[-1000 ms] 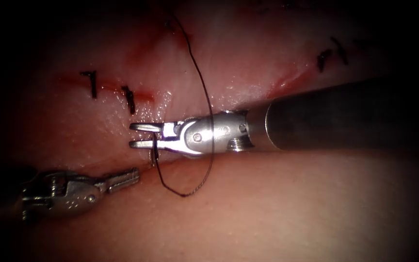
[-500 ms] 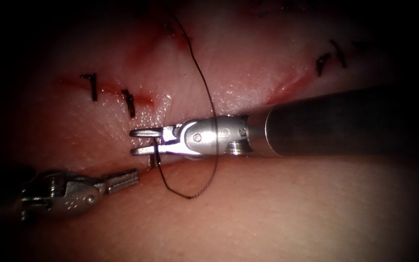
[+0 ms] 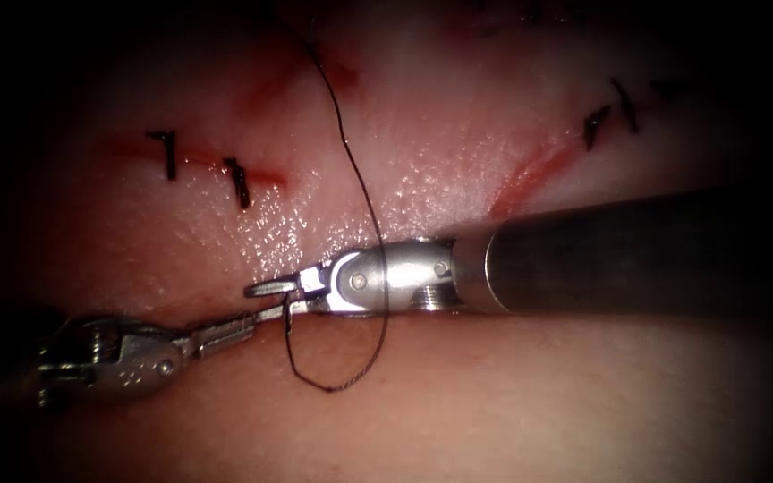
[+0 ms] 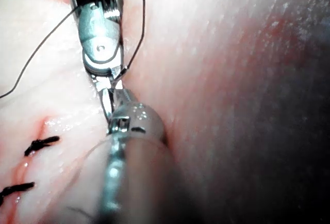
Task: Wound Closure
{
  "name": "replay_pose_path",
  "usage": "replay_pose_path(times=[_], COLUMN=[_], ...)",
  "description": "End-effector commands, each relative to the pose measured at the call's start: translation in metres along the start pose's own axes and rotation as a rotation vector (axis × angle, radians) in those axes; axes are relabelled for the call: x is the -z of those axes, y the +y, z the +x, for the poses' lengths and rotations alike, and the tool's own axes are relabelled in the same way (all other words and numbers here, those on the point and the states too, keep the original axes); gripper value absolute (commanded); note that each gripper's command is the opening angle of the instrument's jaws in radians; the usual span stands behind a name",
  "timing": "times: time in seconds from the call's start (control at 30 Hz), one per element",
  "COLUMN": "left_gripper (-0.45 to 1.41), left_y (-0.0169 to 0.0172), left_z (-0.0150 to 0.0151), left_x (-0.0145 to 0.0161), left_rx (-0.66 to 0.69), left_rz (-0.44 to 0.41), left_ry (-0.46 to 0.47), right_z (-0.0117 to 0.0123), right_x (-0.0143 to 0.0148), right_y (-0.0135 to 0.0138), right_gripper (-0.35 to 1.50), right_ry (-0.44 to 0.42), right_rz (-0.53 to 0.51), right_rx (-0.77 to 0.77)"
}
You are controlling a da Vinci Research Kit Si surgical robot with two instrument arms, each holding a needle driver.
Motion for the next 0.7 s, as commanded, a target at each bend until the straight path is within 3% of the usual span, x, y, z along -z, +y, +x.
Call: replay_pose_path(times=[0.03, 0.17, 0.47, 0.7], left_gripper=[-0.31, -0.33, -0.31, -0.3], left_y=[-0.0001, 0.0001, 0.0005, 0.001], left_z=[-0.0001, 0.0001, 0.0015, 0.0018], left_x=[-0.0008, -0.0009, -0.0022, -0.0034], left_rx=[0.0, 0.002, 0.014, 0.014], left_rz=[0.001, 0.003, 0.007, 0.012], left_ry=[0.001, -0.002, -0.003, 0.003], right_z=[0.0004, 0.0027, 0.0117, 0.0134], right_x=[-0.0005, 0.0009, 0.0052, 0.0052], right_y=[0.001, 0.0029, 0.01, 0.0123], right_gripper=[-0.35, -0.35, -0.35, -0.35], right_ry=[0.024, 0.067, 0.168, 0.251], right_rz=[-0.033, -0.154, -0.373, -0.407], right_rx=[-0.003, -0.006, 0.101, 0.098])
